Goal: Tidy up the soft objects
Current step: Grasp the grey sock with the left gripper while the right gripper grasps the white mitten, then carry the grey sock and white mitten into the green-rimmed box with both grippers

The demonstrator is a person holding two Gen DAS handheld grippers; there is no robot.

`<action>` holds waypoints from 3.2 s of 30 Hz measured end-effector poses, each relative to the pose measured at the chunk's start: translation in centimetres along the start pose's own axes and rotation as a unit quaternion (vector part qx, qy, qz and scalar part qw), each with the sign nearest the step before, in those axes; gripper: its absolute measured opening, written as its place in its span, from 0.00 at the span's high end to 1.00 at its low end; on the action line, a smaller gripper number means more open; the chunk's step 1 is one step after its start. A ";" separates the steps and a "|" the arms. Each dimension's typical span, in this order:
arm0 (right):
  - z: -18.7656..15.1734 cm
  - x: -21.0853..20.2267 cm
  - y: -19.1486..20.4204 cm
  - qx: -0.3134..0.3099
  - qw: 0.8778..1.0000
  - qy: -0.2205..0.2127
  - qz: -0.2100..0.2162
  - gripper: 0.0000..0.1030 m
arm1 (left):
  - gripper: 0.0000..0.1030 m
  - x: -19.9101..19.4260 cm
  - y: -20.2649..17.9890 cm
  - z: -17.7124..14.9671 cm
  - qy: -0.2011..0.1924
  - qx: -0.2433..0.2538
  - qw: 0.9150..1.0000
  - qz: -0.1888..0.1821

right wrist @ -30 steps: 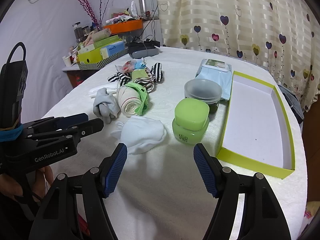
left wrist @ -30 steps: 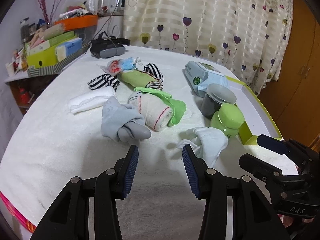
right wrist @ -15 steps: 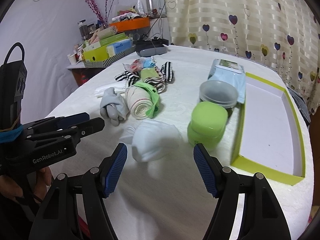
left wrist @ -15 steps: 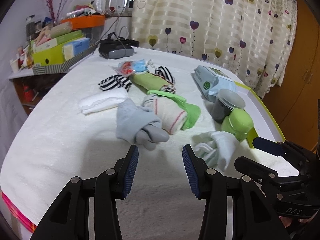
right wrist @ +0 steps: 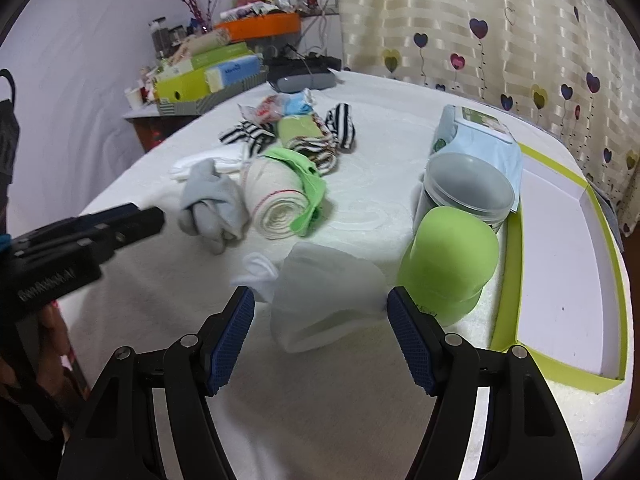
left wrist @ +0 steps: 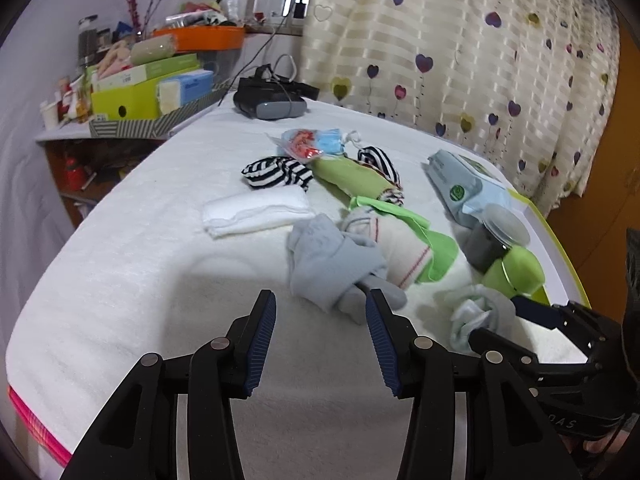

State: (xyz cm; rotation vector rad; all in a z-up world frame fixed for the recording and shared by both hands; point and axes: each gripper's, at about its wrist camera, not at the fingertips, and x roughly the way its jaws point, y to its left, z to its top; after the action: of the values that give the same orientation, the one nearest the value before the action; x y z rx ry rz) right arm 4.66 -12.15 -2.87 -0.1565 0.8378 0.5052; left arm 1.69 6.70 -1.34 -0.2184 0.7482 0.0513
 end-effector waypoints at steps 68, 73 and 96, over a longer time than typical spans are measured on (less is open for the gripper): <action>-1.0 -7.9 -4.3 0.038 0.993 -0.114 -0.007 0.57 | 0.88 -3.2 -8.3 2.2 -0.062 0.060 0.993 -0.077; -1.3 -9.0 -6.9 0.059 0.990 -0.127 -0.027 0.57 | 0.88 -3.1 -11.3 2.6 -0.064 0.083 0.990 -0.097; -2.4 -8.4 -18.2 0.137 0.981 -0.103 -0.089 0.57 | 0.88 3.5 -24.3 2.9 0.005 0.175 0.969 -0.173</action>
State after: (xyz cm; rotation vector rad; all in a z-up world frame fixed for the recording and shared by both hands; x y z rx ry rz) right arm 7.21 -31.87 0.67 0.0743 0.6744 0.2281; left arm 9.23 -16.51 2.67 -0.0097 0.7079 -0.4107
